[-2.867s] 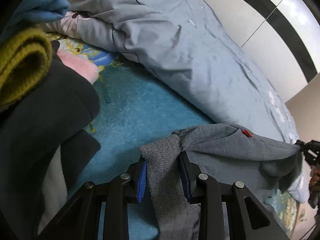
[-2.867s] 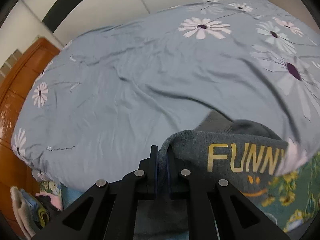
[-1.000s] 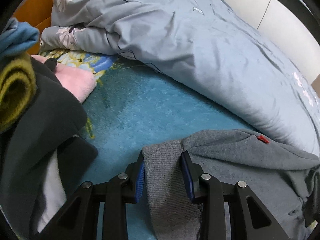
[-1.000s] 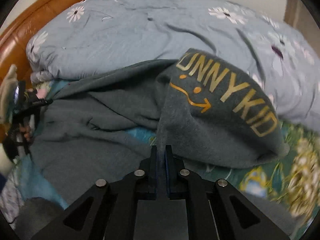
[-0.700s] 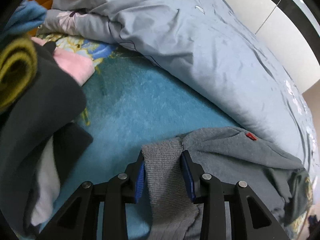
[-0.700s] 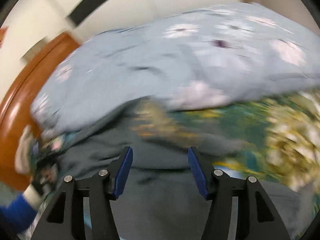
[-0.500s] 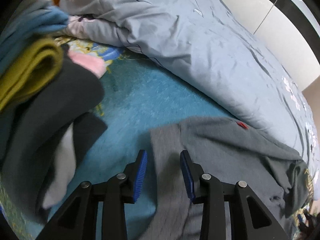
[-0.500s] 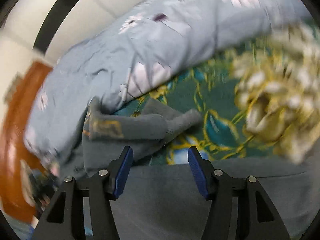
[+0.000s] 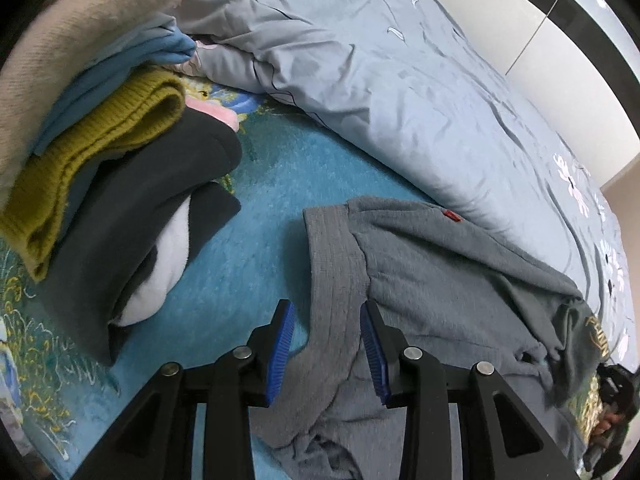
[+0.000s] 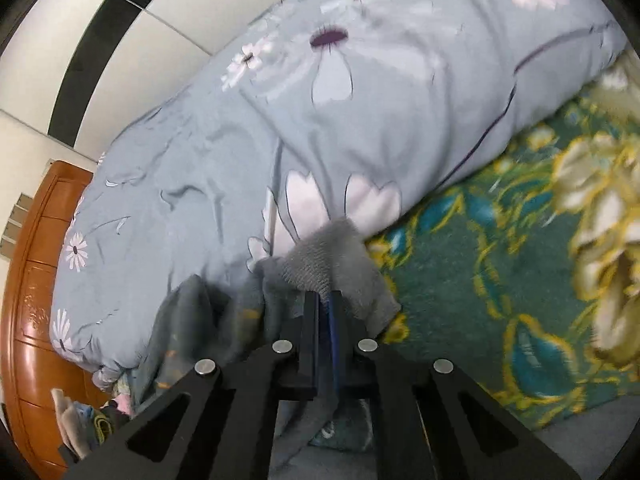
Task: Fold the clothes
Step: 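Grasp the sweatshirt edge with the right gripper while the left gripper holds the waistband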
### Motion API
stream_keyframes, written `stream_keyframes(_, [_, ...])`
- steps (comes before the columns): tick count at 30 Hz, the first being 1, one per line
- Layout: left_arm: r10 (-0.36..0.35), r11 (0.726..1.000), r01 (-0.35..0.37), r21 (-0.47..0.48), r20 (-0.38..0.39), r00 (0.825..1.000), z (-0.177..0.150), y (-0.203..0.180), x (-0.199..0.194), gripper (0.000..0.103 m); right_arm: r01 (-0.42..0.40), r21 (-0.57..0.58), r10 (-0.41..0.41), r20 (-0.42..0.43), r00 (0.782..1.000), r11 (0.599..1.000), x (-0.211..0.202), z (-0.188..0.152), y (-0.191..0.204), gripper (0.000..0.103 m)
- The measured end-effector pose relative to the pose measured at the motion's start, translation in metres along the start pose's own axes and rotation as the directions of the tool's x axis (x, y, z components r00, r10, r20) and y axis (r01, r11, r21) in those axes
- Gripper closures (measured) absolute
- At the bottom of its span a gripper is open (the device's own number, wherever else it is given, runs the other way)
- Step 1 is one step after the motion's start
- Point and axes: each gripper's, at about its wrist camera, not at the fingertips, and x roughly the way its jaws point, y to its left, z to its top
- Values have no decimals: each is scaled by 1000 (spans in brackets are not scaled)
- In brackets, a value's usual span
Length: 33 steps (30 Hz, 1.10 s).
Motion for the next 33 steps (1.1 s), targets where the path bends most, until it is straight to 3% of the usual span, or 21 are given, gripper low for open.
stream_keyframes(3, [-2,1000,2,0,8,1000,-1,-2,-4,65,93,-86,-82,126,989,992,-51,12,3,99])
stream_keyframes(6, [9,1000,-9,18,8,1000,1,-5,-2,65,266,-162,-218,267,939,950,-101,34,-1,99])
stream_keyframes(7, [13,1000,-13,20,5,1000,2,-6,0,65,302,-165,-250,277,928,939,-106,45,-7,99])
stream_keyframes(12, [14,1000,-14,6,-5,1000,14,-12,16,65,343,-91,-322,187,928,935,-83,86,-47,99])
stream_keyframes(17, [29,999,-30,40,12,1000,35,-23,30,65,382,-74,-374,102,922,921,-51,92,-71,99])
stream_keyframes(24, [34,991,-32,130,-13,999,70,-29,68,63,407,-95,-401,78,913,909,-31,96,-72,97])
stream_keyframes(29, [-18,996,26,90,-90,996,73,-26,104,62,390,-73,-384,78,920,918,-37,93,-76,97])
stream_keyframes(31, [-37,997,44,70,-105,994,73,-24,114,71,380,-70,-374,85,924,922,-41,94,-74,97])
stream_keyframes(33, [-64,996,68,61,-59,996,75,-26,105,80,369,-75,-362,94,927,926,-46,95,-71,97])
